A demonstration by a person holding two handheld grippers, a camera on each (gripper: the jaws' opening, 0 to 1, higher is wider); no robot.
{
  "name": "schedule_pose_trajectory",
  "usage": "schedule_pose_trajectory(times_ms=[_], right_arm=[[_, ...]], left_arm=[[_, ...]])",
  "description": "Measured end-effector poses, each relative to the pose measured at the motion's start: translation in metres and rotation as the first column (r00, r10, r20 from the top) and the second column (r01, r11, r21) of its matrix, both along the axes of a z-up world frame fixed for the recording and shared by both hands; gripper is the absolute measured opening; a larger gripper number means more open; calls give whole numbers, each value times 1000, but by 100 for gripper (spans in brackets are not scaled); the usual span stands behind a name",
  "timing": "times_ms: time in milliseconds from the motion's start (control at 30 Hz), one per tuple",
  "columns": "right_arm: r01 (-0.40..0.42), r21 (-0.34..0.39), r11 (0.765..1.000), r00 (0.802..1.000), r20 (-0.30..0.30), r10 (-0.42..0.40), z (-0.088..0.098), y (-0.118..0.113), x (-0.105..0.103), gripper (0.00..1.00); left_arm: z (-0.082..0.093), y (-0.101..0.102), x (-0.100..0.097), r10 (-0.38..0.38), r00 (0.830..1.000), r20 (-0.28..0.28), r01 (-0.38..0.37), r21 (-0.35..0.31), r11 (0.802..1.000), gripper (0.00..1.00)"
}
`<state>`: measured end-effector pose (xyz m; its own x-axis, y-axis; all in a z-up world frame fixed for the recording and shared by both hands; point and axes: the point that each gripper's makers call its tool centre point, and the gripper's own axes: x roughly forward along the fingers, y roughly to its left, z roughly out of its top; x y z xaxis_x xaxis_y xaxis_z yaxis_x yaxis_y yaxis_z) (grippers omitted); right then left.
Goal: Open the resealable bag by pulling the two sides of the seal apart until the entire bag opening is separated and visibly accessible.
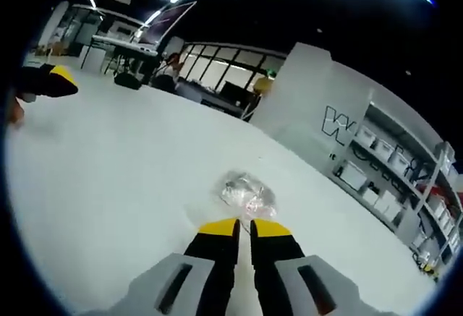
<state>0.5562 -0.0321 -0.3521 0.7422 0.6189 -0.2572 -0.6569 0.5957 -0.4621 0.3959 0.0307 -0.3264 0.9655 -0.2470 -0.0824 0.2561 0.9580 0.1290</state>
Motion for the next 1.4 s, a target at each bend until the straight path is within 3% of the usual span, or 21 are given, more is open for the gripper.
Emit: schedule_pose_trajectory(times_ms=[300, 467, 667, 800, 867, 1033, 1233, 1400], right_arm=[[-15, 37, 999, 1000, -5, 15, 6, 4, -1, 0], [-6, -35, 999, 1000, 24, 6, -1, -2, 6, 4], [50, -61, 997, 998, 36, -48, -3, -14, 16, 15], [73, -54, 996, 997, 31, -72, -4, -21, 22, 14], [86, -42, 995, 996, 32, -84, -2, -24, 22, 8], [46, 32, 998, 997, 57, -48, 15, -13, 16, 0], [-25, 65, 998, 1000, 19, 24, 16, 14, 4, 0], [-110, 50, 993, 994, 11, 110, 14, 47, -8, 0]], left_arm=[[-1, 1, 1, 3, 1000, -4, -3, 4, 1000, 79], [-1, 0, 1, 1, 1000, -5, -1, 4, 1000, 79], [-1, 0, 0, -1, 1000, -6, 1, 6, 1000, 79], [-1, 0, 1, -1, 1000, -7, 1, 5, 1000, 79], [-1, -1, 1, -1, 1000, -9, 1, 6, 1000, 79], [-2, 0, 1, 1, 1000, -13, -1, 9, 1000, 79], [-3, 0, 2, 2, 1000, -17, -2, 12, 1000, 78], [-4, 0, 2, 4, 1000, -20, -3, 14, 1000, 78]])
